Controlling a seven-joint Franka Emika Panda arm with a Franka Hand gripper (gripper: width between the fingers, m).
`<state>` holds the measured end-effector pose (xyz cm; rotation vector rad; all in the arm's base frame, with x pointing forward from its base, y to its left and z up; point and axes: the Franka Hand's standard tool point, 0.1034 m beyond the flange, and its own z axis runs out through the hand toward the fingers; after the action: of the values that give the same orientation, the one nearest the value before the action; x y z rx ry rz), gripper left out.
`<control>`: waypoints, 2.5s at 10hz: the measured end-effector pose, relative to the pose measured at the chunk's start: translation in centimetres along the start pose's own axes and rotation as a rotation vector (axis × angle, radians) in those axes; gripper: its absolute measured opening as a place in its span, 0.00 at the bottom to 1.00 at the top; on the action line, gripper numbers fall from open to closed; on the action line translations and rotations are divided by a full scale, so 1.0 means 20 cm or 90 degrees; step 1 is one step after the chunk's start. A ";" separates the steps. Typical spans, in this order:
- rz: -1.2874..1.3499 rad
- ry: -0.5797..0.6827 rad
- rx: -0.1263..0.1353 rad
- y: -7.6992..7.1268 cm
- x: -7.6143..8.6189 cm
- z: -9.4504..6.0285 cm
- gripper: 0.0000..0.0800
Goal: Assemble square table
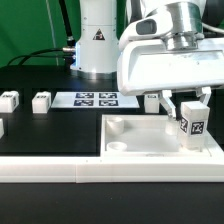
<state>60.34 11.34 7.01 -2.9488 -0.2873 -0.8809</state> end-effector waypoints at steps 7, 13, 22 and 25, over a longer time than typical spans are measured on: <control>0.000 -0.002 0.000 0.00 0.00 0.00 0.81; 0.001 -0.032 0.007 0.02 0.09 -0.08 0.81; 0.011 -0.334 0.072 -0.02 0.10 -0.04 0.81; 0.009 -0.400 0.084 -0.01 0.08 -0.03 0.81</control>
Offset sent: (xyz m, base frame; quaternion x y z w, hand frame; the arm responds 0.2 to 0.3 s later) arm 0.0000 0.0000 0.0000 0.0000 0.0000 0.0000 1.0000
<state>61.20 11.64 8.42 -3.0049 -0.3266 0.0919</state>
